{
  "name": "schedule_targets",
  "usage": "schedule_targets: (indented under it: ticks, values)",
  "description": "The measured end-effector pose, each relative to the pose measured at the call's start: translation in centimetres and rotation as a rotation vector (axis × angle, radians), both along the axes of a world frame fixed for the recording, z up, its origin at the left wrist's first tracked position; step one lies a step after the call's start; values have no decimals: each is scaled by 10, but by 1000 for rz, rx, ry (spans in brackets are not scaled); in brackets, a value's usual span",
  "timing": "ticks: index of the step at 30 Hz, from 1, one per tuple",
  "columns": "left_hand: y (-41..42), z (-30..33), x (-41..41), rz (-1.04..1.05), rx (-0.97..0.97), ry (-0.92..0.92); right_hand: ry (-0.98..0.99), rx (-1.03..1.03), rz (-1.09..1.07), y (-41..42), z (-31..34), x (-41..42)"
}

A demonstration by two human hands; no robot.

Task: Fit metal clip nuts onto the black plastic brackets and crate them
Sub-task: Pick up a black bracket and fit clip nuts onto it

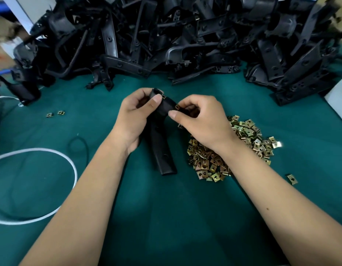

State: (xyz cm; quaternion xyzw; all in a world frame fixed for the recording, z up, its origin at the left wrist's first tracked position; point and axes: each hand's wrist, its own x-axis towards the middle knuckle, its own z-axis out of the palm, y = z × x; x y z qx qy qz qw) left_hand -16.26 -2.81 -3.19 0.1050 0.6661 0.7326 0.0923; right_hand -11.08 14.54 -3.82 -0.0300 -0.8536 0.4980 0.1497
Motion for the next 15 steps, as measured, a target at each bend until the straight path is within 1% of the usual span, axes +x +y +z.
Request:
schedule_targets:
  ticks: [4,8,10,13,15]
  values:
    - [3,1,5,-35,43,14,11,-6,11,-2,4,2]
    - [4,4,4,-34,113,-39,31,-9,27,-3,7,3]
    - [5,8,4,-19,91,-26,39,29,21,-5,9,4]
    - [12,18,9,23,36,15,-8,58,26,0,20,6]
    - [26,29,16,38,-10,84,-38,8,44,11,32,10]
